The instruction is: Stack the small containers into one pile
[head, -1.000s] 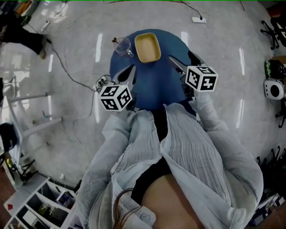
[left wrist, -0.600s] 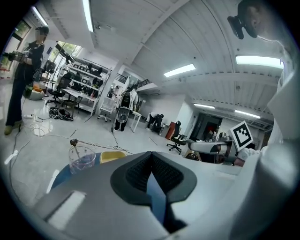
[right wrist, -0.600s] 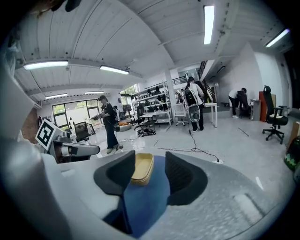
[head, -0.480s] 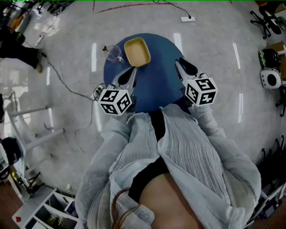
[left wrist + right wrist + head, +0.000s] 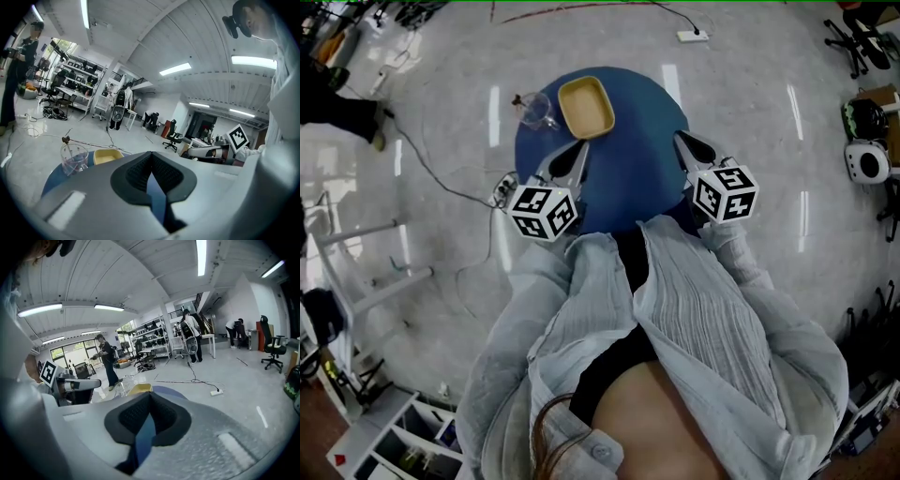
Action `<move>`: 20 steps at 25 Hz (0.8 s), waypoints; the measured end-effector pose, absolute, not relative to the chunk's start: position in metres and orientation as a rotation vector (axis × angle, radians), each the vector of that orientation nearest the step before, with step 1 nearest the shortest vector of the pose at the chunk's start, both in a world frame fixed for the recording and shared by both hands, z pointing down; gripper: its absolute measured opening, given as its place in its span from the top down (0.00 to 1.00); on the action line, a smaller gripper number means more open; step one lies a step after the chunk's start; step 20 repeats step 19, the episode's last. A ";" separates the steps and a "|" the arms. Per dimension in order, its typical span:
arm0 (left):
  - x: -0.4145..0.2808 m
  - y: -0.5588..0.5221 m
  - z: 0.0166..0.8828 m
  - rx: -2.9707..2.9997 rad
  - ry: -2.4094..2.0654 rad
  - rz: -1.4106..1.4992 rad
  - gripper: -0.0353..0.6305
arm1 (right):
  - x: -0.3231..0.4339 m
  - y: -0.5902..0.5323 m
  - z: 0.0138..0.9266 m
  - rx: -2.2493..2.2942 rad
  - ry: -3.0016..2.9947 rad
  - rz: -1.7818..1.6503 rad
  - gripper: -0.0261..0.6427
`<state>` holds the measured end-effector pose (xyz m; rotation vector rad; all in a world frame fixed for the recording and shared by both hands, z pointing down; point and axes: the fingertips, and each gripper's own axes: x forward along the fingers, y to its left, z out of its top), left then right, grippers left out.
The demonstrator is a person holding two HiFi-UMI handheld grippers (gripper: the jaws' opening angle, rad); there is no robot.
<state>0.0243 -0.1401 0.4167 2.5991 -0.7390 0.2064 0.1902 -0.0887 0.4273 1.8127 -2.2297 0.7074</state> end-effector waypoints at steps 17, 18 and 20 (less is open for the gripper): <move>0.012 -0.149 0.427 2.556 -0.802 0.222 0.93 | 0.181 -0.103 0.437 1.736 -2.219 0.722 0.96; 0.011 -0.149 0.427 2.553 -0.804 0.223 0.93 | 0.181 -0.104 0.437 1.732 -2.219 0.726 0.96; 0.011 -0.149 0.428 2.550 -0.806 0.224 0.93 | 0.180 -0.104 0.438 1.728 -2.218 0.729 0.96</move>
